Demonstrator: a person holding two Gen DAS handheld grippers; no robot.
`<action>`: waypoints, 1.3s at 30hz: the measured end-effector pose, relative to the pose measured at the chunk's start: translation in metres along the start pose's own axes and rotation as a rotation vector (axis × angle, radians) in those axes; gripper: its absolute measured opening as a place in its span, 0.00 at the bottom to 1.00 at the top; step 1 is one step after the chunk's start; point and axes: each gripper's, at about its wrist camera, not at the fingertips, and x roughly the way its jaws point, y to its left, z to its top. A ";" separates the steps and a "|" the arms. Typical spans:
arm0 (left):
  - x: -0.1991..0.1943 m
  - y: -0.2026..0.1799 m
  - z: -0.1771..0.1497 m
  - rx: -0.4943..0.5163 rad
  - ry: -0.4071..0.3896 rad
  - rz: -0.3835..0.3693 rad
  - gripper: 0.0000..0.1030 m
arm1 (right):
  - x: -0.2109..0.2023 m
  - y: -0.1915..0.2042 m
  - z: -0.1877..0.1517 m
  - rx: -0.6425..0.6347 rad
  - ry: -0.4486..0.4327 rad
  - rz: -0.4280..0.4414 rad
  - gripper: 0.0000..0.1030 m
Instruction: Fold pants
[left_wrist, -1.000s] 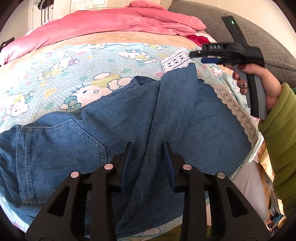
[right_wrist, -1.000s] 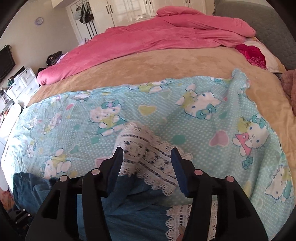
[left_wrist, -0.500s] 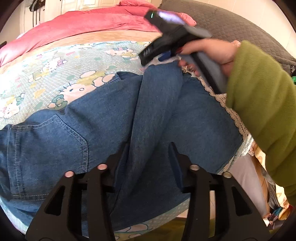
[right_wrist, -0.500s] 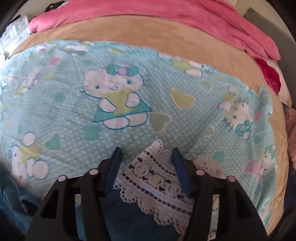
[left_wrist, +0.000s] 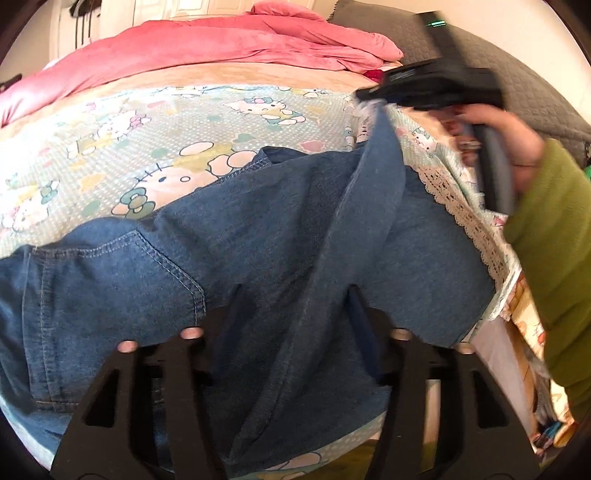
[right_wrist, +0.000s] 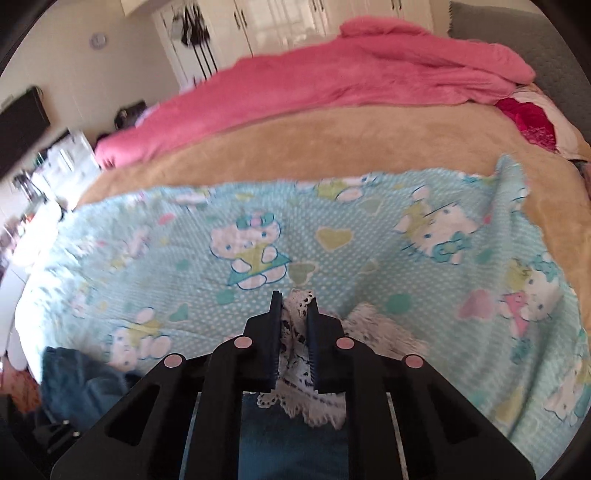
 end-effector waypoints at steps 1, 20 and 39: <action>0.000 0.000 -0.001 0.010 0.003 0.010 0.16 | -0.020 -0.007 -0.004 0.022 -0.033 0.011 0.11; -0.042 -0.004 -0.041 0.130 0.009 0.003 0.00 | -0.150 -0.062 -0.167 0.223 -0.066 0.067 0.11; -0.026 -0.017 -0.051 0.175 0.065 0.033 0.02 | -0.180 -0.060 -0.212 0.145 -0.058 -0.082 0.27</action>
